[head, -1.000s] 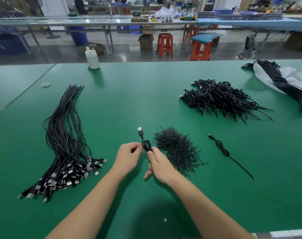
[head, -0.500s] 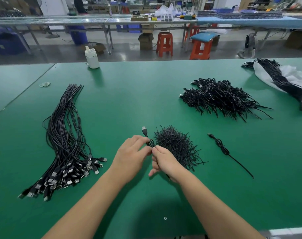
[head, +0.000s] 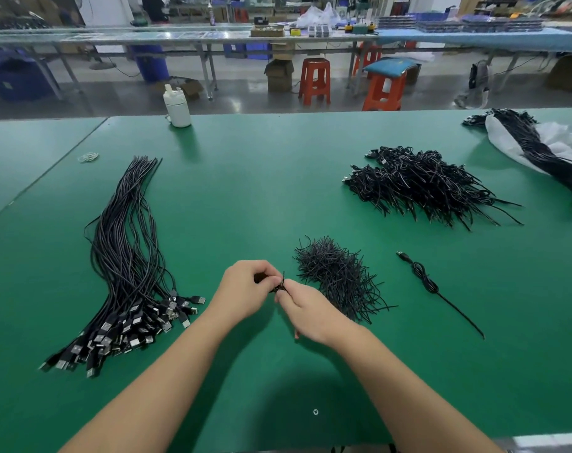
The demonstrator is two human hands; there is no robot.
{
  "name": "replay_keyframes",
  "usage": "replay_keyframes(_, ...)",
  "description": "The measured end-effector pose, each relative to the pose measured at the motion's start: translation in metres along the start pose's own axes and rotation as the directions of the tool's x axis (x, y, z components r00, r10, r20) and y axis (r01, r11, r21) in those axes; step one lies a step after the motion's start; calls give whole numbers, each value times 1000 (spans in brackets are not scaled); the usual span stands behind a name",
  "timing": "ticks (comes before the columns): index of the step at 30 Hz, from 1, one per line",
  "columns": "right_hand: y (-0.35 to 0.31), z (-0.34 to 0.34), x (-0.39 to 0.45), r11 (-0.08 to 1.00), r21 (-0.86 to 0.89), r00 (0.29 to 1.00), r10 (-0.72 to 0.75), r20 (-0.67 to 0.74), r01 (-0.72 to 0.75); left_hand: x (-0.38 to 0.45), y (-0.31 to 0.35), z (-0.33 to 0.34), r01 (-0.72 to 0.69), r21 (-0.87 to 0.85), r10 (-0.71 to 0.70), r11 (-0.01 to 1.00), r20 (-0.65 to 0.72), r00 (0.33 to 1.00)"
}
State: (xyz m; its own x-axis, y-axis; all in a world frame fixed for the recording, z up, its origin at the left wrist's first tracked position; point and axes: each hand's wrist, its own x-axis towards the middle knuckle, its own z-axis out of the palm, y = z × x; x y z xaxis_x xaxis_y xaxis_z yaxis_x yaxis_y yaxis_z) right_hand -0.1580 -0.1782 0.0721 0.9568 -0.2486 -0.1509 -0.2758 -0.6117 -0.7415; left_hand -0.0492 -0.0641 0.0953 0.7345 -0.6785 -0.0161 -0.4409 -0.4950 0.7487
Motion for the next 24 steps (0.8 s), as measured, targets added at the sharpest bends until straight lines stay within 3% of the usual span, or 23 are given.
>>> replay_keyframes(2, -2, -1, -1, 983, -168, 997, -73, 7, 73, 0, -2, -2, 50, -24, -49, 998, 19, 999)
replay_keyframes(10, 2, 3, 1, 857, -498, 991, -134, 30, 131, 2, -10, 1, 154, -33, -151, 988, 76, 986)
replay_keyframes(16, 4, 3, 1, 801, -577, 985, -171, 34, 159, 3, -8, 0, 163, 42, -165, 986, 39, 986)
replay_keyframes(21, 9, 3, 4, 786, -596, 980, -200, 11, 167, 1, -4, -5, 114, 59, -123, 992, 171, 978)
replay_keyframes(24, 10, 4, 5, 763, -621, 974, -227, 2, 179, 1, -4, -7, 69, 77, -82, 995, 181, 980)
